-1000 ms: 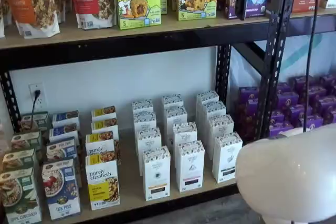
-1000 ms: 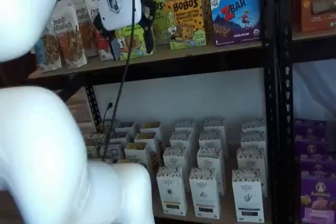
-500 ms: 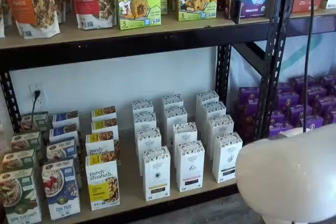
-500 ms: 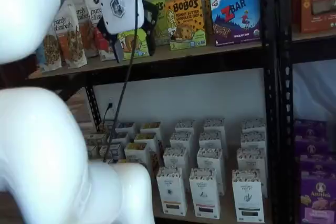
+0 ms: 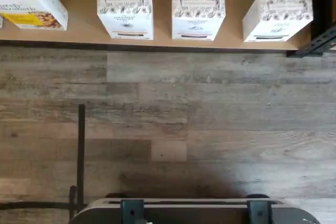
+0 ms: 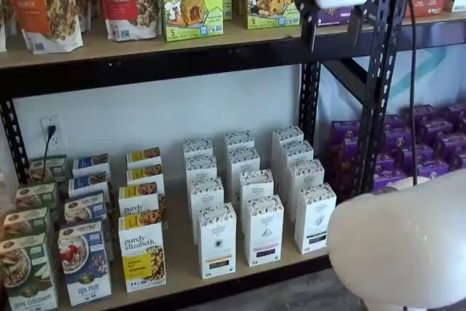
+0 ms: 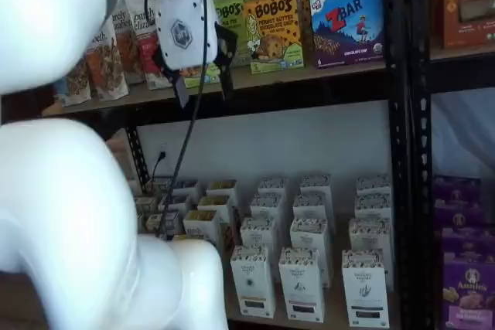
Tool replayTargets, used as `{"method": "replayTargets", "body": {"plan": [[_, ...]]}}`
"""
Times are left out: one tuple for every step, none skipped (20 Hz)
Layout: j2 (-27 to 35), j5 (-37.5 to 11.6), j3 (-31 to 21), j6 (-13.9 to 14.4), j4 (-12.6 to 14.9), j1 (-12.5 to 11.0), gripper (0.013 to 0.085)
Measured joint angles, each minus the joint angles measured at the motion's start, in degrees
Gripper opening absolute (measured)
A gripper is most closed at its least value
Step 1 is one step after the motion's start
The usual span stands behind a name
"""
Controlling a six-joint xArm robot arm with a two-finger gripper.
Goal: Pick up the white box with a yellow strip in the middle, on the bottom shelf, the fourth box from the left
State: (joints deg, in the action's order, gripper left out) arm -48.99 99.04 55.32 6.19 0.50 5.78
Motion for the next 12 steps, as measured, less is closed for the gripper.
{"method": "replayTargets", "body": {"plan": [[0.0,-1.0,-1.0,0.3,-0.1,0.3,0.0850],[0.0,-2.1,-2.0,0.7,-0.1,0.6,0.0850],[-0.1,-3.2,-3.1,1.0,-0.2,1.0,0.0850],[-0.1,-4.7,-4.4,1.7,-0.1,1.6,0.0850],[-0.3,-5.6,-5.0,2.0,-0.1,1.9,0.0850],[-0.4,-6.9,-6.1,2.5,0.1,2.5,0.0850],[-0.5,-8.0,-7.0,3.1,0.2,3.0,0.0850],[-0.5,-9.1,-8.0,3.8,0.4,3.7,0.0850],[-0.4,-10.1,-8.8,4.4,0.4,4.3,0.0850],[-0.2,-11.3,-10.0,5.1,0.5,5.0,0.0850],[-0.1,-12.3,-10.8,5.7,0.4,5.5,0.0850],[0.2,-13.4,-11.8,6.3,0.3,6.2,0.0850]]}}
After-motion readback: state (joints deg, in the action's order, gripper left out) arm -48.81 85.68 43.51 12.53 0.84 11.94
